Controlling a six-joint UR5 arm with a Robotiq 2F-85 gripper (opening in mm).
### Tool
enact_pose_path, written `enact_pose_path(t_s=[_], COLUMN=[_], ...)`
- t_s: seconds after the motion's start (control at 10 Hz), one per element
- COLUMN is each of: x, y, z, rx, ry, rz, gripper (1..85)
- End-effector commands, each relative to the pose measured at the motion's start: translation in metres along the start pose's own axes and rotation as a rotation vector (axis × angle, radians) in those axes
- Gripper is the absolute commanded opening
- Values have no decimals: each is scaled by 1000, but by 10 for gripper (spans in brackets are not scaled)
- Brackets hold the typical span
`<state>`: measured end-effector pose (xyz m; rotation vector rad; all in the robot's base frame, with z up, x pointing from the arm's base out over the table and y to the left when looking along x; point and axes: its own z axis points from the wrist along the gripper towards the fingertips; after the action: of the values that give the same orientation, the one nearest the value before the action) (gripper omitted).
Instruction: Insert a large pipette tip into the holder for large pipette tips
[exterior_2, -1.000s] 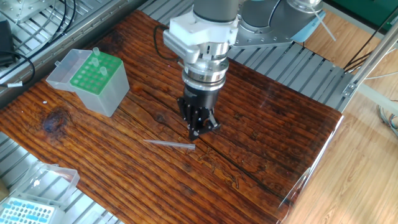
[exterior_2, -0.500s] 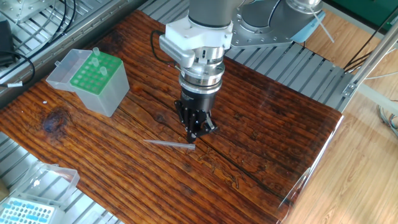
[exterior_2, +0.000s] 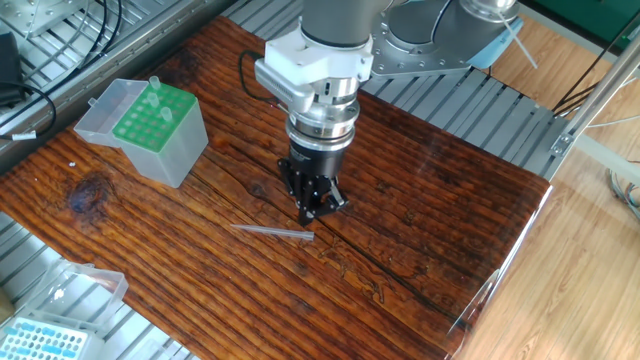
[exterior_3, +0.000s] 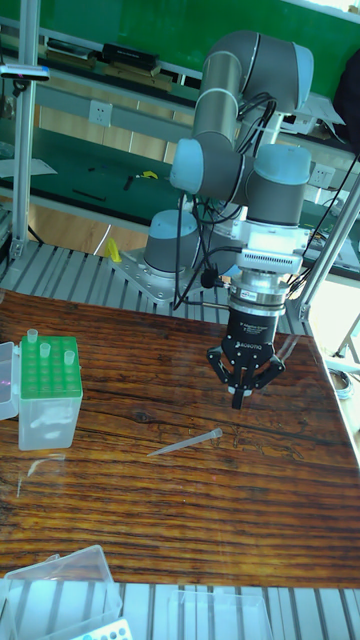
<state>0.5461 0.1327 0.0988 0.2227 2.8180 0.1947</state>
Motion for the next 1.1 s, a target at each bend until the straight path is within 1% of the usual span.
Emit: enact_pose_path(t_s=[0.0, 0.3, 0.4, 0.5, 0.6, 0.8, 0.9, 1.0], x=[-4, -4, -4, -7, -9, -8, -9, -9], y=[-2, 3, 2, 3, 7, 13, 13, 12], z=[0, 0, 0, -1, -1, -1, -1, -1], rx=[-1, -17, -13, -15, -27, -46, -44, -39], ry=[-5, -5, -8, -26, -39, -51, -62, -58], rz=[-29, -39, -47, -61, -69, -75, -96, -113], gripper=[10, 10, 10, 10, 10, 10, 10, 10])
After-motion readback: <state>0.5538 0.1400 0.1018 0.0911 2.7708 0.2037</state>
